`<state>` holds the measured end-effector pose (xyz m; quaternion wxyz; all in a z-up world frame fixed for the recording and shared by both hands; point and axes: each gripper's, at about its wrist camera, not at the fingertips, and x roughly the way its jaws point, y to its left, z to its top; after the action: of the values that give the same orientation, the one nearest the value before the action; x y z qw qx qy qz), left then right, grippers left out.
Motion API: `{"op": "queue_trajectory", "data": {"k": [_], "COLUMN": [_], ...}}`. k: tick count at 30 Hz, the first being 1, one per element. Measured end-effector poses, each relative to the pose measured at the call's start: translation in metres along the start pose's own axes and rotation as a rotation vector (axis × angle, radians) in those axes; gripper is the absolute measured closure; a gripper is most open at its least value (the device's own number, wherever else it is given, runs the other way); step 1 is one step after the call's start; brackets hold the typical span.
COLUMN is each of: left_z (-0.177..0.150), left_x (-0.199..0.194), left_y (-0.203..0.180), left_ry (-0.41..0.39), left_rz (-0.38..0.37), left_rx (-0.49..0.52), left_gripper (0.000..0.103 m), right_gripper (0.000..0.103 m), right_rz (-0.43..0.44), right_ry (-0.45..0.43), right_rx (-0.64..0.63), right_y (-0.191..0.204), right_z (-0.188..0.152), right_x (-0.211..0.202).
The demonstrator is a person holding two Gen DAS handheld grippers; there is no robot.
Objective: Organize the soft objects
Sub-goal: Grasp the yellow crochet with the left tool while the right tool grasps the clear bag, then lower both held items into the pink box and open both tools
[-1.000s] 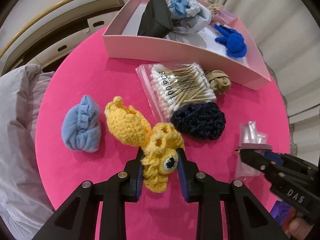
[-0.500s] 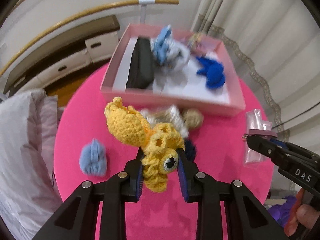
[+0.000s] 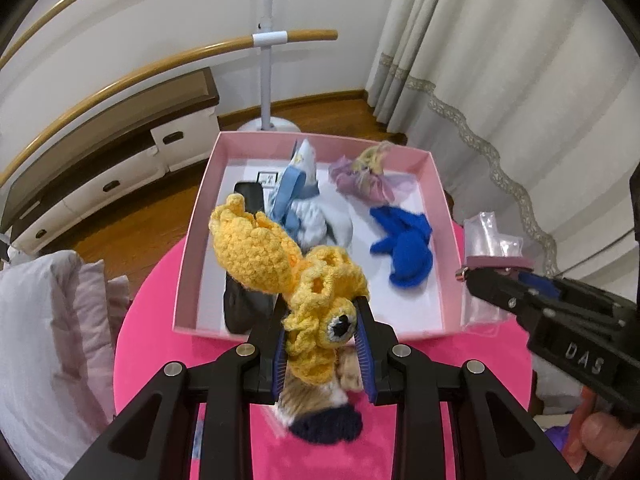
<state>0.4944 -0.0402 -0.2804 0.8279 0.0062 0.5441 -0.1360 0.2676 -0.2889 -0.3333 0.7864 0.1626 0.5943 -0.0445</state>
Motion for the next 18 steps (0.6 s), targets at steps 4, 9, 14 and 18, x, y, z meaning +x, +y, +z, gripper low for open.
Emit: {"op": "queue_trajectory", "data": {"k": [4,9,14,18], "left_z": [0.02,0.035,0.043,0.044], "left_x": [0.02,0.045,0.069,0.084], "left_y": [0.001,-0.001,-0.002,-0.001], "left_ry": [0.011,0.033,0.054,0.076], "left_rz": [-0.005,-0.013,-0.022,-0.024], "left_rx": [-0.003,-0.002,-0.011,-0.021], "left_gripper": [0.077,0.077,0.077,0.077], "right_gripper": [0.077,0.077,0.077,0.076], "right_rz": [0.003,0.008,0.006,0.006], "right_ry": [0.02,0.046,0.077,0.104], "right_rx": [-0.007,-0.007,0.007,0.018], "right_y": [0.0,0.0,-0.003,-0.008], "right_z": [0.011,0.016,0.02,0.02], "right_x": [0.012,0.027,0.041,0.053]}}
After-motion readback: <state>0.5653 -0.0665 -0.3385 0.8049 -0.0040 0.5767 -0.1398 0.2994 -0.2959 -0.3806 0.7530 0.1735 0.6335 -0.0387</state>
